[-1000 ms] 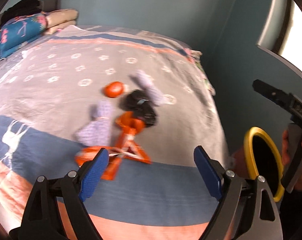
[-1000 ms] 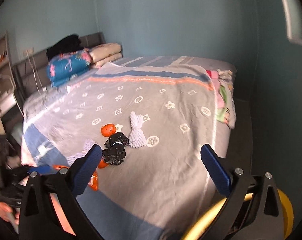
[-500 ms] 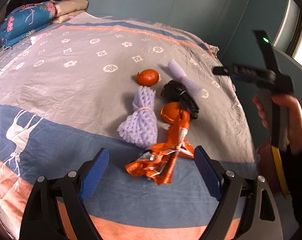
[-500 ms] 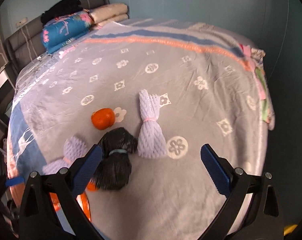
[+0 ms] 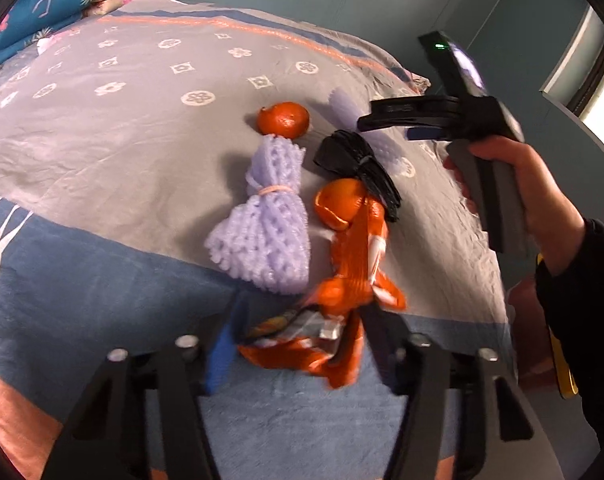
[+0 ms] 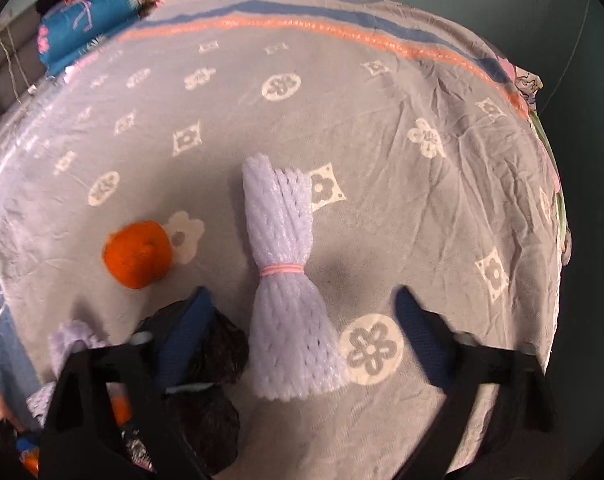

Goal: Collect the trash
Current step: 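Grasp the orange wrapper with the left tool while the right tool grasps a lavender foam net, then carry both to the yellow bin and open both tools to drop them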

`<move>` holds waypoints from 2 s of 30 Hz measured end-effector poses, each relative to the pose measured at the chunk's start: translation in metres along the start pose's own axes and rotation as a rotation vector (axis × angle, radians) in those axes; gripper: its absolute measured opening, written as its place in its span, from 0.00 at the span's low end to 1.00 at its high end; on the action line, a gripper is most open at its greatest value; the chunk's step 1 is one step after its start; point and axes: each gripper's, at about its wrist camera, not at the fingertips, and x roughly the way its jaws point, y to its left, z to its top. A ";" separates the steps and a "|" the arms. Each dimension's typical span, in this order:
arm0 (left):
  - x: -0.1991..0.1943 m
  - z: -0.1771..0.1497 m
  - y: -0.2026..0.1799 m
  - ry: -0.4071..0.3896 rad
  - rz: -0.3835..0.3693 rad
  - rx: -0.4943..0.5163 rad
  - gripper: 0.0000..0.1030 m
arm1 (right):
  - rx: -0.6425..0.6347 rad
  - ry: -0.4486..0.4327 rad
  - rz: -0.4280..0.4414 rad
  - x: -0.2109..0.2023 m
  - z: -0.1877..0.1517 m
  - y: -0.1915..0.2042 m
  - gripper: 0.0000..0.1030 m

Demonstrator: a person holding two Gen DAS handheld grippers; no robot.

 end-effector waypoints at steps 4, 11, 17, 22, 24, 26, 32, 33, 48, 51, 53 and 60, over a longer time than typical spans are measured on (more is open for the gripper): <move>0.002 -0.001 -0.008 -0.006 -0.026 0.009 0.29 | 0.019 0.042 -0.019 0.016 -0.002 0.001 0.56; 0.000 -0.007 -0.024 -0.019 -0.044 0.064 0.09 | 0.075 0.068 -0.007 0.025 -0.005 -0.007 0.30; -0.016 -0.008 -0.024 -0.039 -0.074 0.062 0.09 | 0.113 0.019 -0.007 0.002 -0.008 -0.015 0.26; -0.035 -0.008 -0.022 -0.071 -0.084 0.056 0.09 | 0.129 -0.033 0.042 -0.040 -0.013 -0.024 0.26; -0.042 -0.008 -0.024 -0.081 -0.087 0.063 0.09 | 0.129 -0.042 0.064 -0.060 -0.021 -0.027 0.26; -0.047 -0.010 -0.025 -0.087 -0.086 0.068 0.09 | 0.128 -0.047 0.083 -0.074 -0.028 -0.030 0.26; -0.060 -0.013 -0.036 -0.090 -0.077 0.095 0.09 | 0.130 -0.062 0.146 -0.132 -0.067 -0.043 0.26; -0.062 -0.013 -0.038 -0.088 -0.078 0.100 0.09 | 0.130 -0.070 0.152 -0.142 -0.075 -0.046 0.26; -0.082 -0.019 -0.088 -0.130 -0.063 0.127 0.09 | 0.166 -0.150 0.233 -0.250 -0.197 -0.089 0.27; -0.085 -0.021 -0.101 -0.130 -0.062 0.129 0.09 | 0.159 -0.181 0.223 -0.266 -0.210 -0.095 0.27; -0.087 -0.020 -0.110 -0.132 -0.062 0.139 0.09 | 0.163 -0.203 0.238 -0.280 -0.219 -0.102 0.27; -0.096 -0.016 -0.149 -0.147 -0.079 0.187 0.09 | 0.155 -0.290 0.203 -0.319 -0.242 -0.122 0.27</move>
